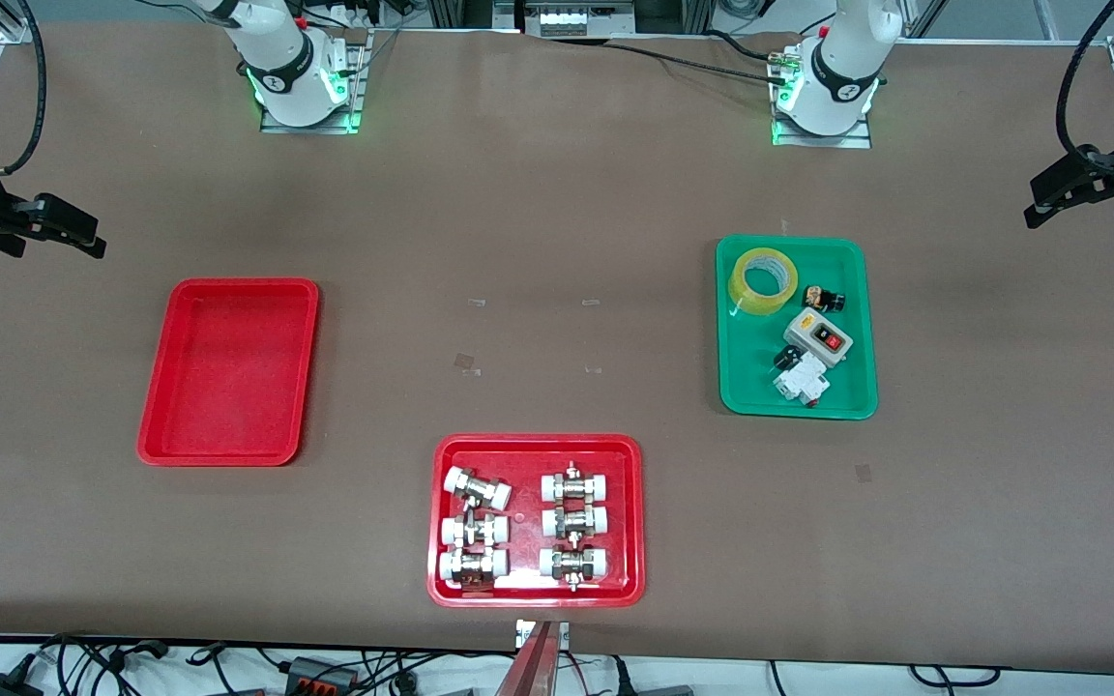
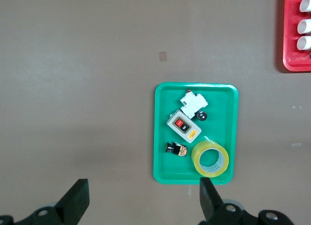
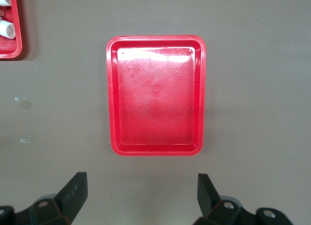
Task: Left arm passes tape to right arm into tray
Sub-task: 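Move the left gripper toward the tape roll on the green tray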
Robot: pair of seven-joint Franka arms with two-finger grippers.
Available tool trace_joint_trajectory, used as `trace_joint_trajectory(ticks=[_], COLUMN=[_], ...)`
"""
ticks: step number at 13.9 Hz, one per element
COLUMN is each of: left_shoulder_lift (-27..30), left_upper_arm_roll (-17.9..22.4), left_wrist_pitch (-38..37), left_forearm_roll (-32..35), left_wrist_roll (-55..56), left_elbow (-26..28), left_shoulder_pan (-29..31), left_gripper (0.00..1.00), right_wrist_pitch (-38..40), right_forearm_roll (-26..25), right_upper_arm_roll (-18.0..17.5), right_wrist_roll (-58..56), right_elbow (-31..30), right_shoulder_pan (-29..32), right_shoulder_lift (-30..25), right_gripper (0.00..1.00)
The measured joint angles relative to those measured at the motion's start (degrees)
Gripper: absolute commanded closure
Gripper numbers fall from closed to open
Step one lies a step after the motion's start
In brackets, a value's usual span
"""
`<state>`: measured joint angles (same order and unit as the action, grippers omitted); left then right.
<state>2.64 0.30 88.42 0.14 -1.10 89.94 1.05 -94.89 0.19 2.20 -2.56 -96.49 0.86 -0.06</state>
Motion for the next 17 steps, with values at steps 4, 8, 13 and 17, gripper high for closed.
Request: trace_joint_trajectory(ticks=[4,8,13,17], left_shoulder_lift=[-0.03,-0.76,-1.98,-2.56], left_upper_arm_roll=[0.00,-1.37,-4.67,-8.89], left_wrist_pitch=[-0.20,-4.31,1.30,13.82], left_forearm_roll=[-0.01,-1.70,-4.89,-5.62], left_wrist_roll=[0.00,0.10,2.30,7.18], left_elbow=[-0.14,1.78,15.13,30.09], left_shoulder_pan=[-0.02,-0.28,-0.45,-0.47], left_gripper=[0.00,0.00,0.00,0.00], right_wrist_pitch=[0.30,0.31,0.31,0.29], right_forearm_roll=[0.00,0.00,0.00,0.00], right_upper_arm_roll=[-0.06,-0.12,-0.15,-0.27], right_wrist_roll=[-0.03,-0.03,-0.03,-0.03], right_elbow=[0.00,0.00,0.01,0.24], right_shoulder_pan=[0.00,0.00,0.00,-0.01], right_shoulder_lift=[-0.48,-0.53,-0.55,-0.47], right_gripper=[0.00,0.00,0.00,0.00])
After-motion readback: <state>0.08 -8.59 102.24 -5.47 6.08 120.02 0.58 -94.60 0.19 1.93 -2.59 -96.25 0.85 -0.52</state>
